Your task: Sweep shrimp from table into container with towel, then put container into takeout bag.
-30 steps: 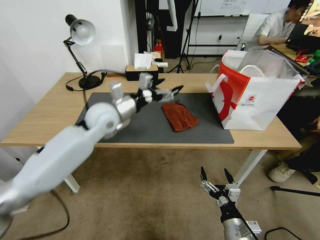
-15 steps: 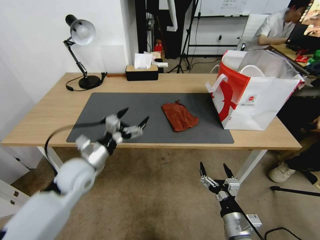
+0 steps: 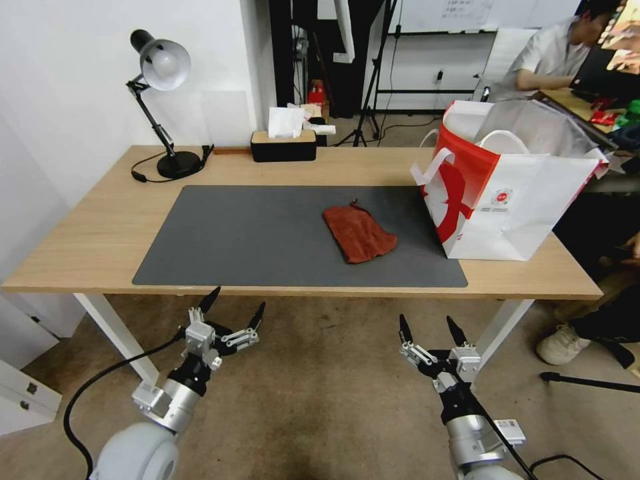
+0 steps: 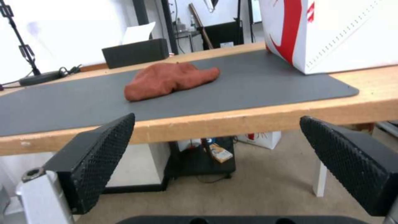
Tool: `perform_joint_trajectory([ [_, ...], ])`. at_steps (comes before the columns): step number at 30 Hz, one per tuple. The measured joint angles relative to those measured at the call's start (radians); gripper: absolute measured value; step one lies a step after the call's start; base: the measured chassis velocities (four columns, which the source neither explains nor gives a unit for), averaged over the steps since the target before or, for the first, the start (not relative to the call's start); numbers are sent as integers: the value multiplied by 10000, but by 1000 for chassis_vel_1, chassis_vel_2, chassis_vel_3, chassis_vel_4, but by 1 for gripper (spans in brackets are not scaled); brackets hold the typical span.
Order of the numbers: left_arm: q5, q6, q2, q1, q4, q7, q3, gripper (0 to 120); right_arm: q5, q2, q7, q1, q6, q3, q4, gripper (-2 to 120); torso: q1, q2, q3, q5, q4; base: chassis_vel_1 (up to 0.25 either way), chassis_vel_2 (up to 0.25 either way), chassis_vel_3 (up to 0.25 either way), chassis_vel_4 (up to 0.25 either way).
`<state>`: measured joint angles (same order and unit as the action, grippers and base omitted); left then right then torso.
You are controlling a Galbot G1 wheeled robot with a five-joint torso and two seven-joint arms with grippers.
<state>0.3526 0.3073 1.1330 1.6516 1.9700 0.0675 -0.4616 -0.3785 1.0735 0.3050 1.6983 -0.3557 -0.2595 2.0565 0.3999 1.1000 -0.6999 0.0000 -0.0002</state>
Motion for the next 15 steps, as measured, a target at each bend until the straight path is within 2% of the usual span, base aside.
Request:
perform_joint_trajectory([
  [2, -82, -78, 48, 248, -1, -469, -40, 100, 0, -11, -19, 13, 3, -13, 107, 100, 0, 0, 0, -1, 2, 0, 0, 0, 0],
  [6, -175, -156, 128, 517, -12, -930, -132, 100, -23, -21, 209, 35, 139, -17, 245, 100, -1, 0, 0, 0, 2, 0, 0, 0, 0],
  [15, -448, -171, 226, 772, -182, -1355, -115, 100, -30, -144, 720, 63, 439, -83, 493, 100, 0, 0, 0, 0, 2, 0, 0, 0, 0],
])
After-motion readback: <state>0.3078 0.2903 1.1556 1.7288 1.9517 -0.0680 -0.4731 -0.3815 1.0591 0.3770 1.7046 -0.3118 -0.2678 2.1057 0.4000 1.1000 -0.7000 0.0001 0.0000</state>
